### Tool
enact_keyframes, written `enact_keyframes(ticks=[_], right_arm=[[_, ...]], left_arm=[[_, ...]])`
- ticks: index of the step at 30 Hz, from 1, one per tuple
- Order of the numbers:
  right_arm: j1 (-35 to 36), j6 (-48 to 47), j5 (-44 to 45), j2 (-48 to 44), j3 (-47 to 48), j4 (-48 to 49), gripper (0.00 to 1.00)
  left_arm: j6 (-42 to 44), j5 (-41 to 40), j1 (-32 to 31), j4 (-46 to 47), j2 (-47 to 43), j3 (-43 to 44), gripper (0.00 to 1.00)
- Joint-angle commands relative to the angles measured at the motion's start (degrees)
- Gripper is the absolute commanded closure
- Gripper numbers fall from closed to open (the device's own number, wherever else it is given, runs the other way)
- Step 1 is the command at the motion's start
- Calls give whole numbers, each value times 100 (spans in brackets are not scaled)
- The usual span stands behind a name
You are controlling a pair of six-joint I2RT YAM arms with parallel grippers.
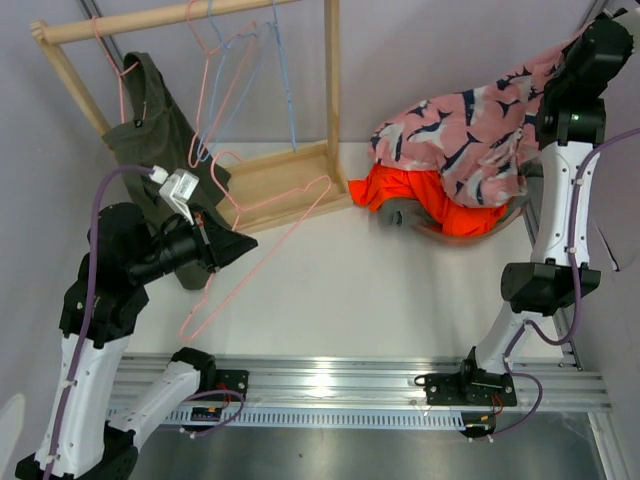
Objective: Remove the shorts from the hanger
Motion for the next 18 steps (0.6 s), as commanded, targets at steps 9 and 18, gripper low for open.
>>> enact_keyframes(ticks=[9, 18], right_arm=[[223, 549, -997, -653, -2282, 1196, 100], [917, 734, -2361, -927, -4296, 1540, 27]], left_arm=[[550, -2944, -23, -585, 446, 1608, 100], [761, -4730, -23, -1105, 1404, 3299, 100]])
